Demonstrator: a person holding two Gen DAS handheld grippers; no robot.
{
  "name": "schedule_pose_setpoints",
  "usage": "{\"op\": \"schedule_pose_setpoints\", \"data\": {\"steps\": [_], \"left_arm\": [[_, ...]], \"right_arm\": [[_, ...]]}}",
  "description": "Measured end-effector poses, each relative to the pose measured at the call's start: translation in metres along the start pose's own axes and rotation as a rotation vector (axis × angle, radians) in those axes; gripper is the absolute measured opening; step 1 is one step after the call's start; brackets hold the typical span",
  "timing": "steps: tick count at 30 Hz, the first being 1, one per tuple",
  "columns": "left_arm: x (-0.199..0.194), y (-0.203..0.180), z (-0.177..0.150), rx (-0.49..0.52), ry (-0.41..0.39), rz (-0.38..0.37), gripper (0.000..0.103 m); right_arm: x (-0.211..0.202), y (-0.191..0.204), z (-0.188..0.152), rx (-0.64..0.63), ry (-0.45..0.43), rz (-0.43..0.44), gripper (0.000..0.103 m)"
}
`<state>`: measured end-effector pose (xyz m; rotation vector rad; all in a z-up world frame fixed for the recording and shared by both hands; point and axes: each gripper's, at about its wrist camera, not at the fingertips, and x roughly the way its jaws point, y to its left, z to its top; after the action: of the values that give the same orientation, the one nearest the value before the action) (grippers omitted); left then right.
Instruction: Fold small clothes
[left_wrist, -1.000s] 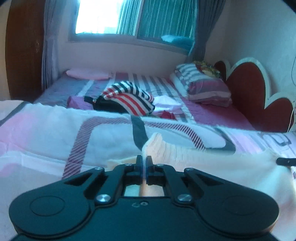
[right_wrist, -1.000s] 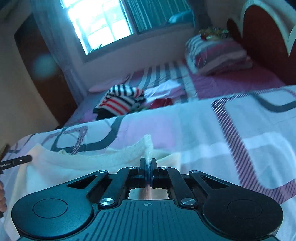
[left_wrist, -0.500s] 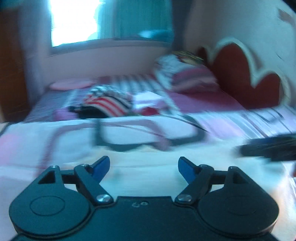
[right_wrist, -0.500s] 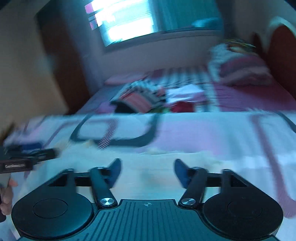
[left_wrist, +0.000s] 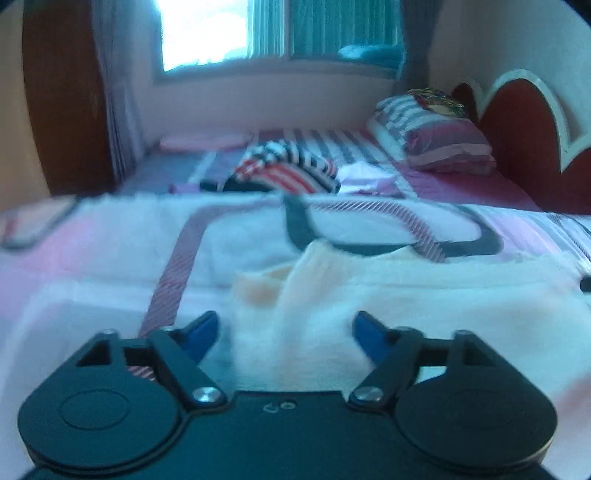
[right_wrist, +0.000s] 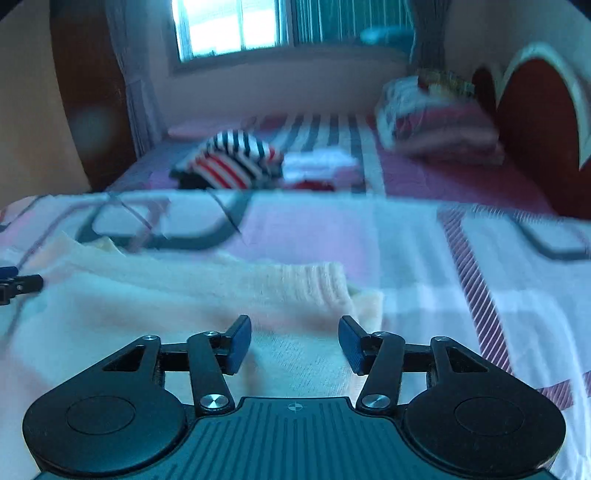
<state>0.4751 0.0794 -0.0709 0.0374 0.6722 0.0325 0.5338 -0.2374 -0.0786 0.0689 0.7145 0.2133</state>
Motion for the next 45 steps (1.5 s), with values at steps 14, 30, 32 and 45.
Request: {"op": "schedule_pose_setpoints", "data": {"steps": [14, 30, 32, 45], "left_arm": [[-0.033, -0.074, -0.013, 0.123, 0.007, -0.143, 0.083], [-0.059, -0.023, -0.051, 0.086, 0.048, -0.059, 0.079], [-0.07, -0.03, -0.051, 0.065, 0.032, -0.096, 0.081], [-0.094, -0.078, -0.092, 0.121, 0.085, -0.125, 0.083]], "right_arm": [[-0.018, 0.092, -0.036, -0.206, -0.004, 0.101, 0.053], [-0.062, 0.052, -0.069, -0.158, 0.035, -0.027, 0.052], [-0.078, 0.061, -0.069, -0.141, -0.005, 0.02, 0.052], [-0.104, 0.124, -0.126, -0.136, 0.049, 0.062, 0.052]]}}
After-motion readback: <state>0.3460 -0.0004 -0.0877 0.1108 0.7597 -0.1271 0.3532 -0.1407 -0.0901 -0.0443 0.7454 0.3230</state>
